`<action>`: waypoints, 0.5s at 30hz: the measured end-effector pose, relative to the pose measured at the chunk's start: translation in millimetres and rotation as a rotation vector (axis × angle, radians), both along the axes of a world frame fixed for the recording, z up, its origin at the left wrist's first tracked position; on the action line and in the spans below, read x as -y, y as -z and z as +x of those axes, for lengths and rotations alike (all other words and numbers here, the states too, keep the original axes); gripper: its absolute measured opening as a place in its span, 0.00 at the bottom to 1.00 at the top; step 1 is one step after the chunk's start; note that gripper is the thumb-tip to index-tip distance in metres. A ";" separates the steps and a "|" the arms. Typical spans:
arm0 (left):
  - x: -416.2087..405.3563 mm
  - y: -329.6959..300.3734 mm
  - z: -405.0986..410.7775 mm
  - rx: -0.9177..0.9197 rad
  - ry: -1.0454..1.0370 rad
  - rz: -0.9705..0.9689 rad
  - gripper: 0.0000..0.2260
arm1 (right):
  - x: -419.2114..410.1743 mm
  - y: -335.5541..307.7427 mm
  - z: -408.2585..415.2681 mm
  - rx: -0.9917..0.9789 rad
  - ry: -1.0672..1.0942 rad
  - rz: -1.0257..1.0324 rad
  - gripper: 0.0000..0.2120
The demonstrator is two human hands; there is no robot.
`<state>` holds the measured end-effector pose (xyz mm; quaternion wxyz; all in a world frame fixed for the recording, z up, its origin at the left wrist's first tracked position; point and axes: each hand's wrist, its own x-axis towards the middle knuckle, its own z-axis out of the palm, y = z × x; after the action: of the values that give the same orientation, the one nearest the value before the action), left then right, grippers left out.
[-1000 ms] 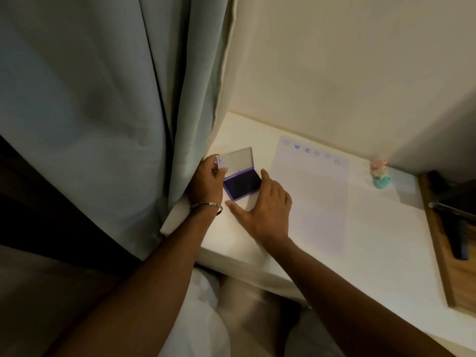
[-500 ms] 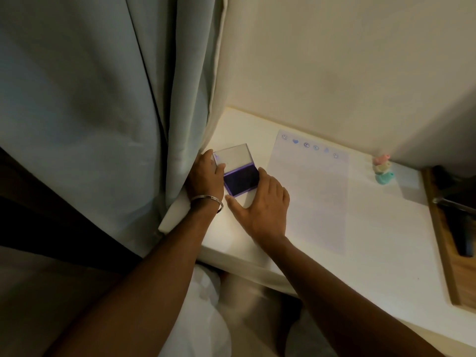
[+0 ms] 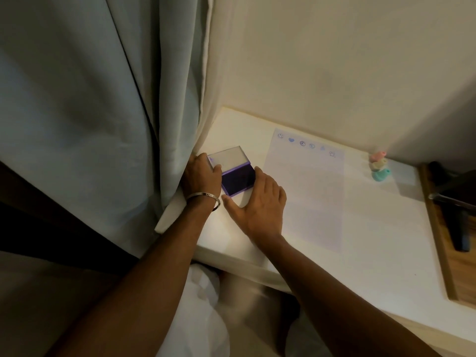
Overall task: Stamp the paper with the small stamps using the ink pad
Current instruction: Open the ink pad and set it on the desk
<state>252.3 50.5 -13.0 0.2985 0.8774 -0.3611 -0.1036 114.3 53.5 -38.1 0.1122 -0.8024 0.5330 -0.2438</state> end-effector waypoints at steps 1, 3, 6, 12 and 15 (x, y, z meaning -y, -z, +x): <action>0.0 0.3 -0.2 0.001 0.002 0.012 0.20 | -0.1 -0.2 -0.1 -0.006 0.000 0.000 0.42; 0.0 0.9 0.0 0.007 0.007 0.030 0.21 | -0.3 -0.1 0.0 -0.011 -0.002 0.007 0.42; 0.3 2.0 0.6 0.001 0.012 0.037 0.21 | -0.4 0.4 -0.2 -0.009 -0.003 0.018 0.43; 0.8 3.8 0.6 -0.021 -0.007 -0.008 0.21 | -0.2 1.7 -0.3 -0.011 0.004 0.022 0.43; 0.1 3.4 -1.0 -0.011 -0.015 -0.037 0.21 | -0.9 0.3 -0.7 0.004 -0.010 0.031 0.43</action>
<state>251.4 50.4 -16.4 0.3173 0.8739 -0.3545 -0.0997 113.6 54.4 -38.4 0.1266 -0.8027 0.5326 -0.2366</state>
